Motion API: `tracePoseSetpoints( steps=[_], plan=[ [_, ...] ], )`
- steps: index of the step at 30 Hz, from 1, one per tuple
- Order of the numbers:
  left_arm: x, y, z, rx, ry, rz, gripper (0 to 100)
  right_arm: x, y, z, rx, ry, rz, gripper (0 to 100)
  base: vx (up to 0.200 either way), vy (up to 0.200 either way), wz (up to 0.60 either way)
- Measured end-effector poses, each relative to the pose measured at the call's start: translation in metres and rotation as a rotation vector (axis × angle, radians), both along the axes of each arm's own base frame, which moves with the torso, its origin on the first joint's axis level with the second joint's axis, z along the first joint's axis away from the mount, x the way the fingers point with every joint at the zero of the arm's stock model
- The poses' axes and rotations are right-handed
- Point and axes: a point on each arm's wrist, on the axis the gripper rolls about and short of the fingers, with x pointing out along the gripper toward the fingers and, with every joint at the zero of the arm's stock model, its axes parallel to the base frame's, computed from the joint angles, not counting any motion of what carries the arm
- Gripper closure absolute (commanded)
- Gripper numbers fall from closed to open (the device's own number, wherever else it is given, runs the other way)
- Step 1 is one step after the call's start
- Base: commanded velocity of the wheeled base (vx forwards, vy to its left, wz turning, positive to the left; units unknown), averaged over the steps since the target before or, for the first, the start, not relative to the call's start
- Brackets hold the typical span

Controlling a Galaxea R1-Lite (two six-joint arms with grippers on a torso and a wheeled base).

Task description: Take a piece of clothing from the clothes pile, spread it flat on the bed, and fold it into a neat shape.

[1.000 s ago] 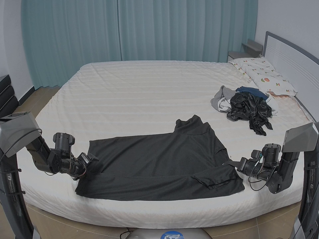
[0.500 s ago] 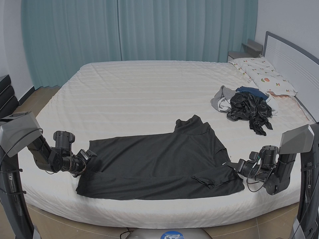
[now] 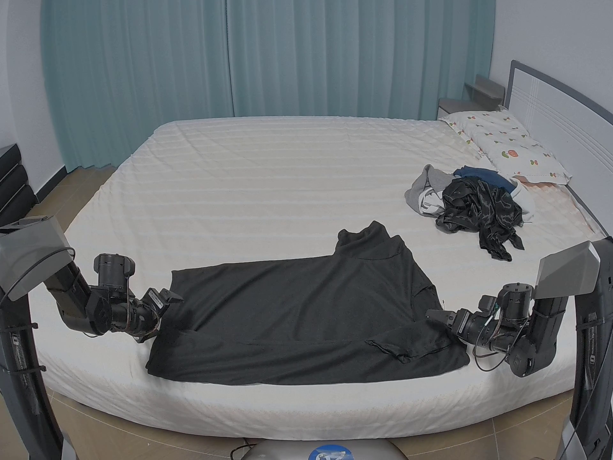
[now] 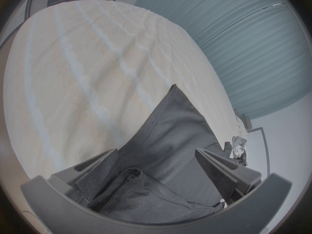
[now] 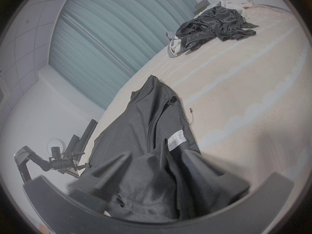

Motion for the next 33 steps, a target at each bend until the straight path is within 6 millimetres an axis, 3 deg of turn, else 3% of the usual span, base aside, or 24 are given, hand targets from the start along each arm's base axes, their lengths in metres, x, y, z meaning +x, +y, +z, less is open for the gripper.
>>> tracePoseSetpoints(
  steps=[6, 17, 26, 33],
  plan=[
    [-0.005, 0.002, 0.004, -0.002, -0.072, 0.001, 0, -0.002, -0.007, 0.008, 0.127, 0.019, -0.084, 0, 0.0, 0.0, 0.0],
    [-0.009, 0.004, 0.003, -0.009, -0.067, 0.007, 0, -0.006, -0.011, 0.004, 0.154, 0.049, -0.111, 0, 0.0, 0.0, 0.0],
    [-0.009, 0.009, 0.003, -0.027, -0.068, 0.009, 0, -0.005, -0.012, 0.003, 0.177, 0.062, -0.126, 0, 0.0, 0.2, 0.0],
    [-0.009, 0.01, 0.003, -0.027, -0.069, 0.012, 0, -0.005, -0.013, 0.002, 0.178, 0.062, -0.129, 0, 0.0, 0.0, 0.0]
  ],
)
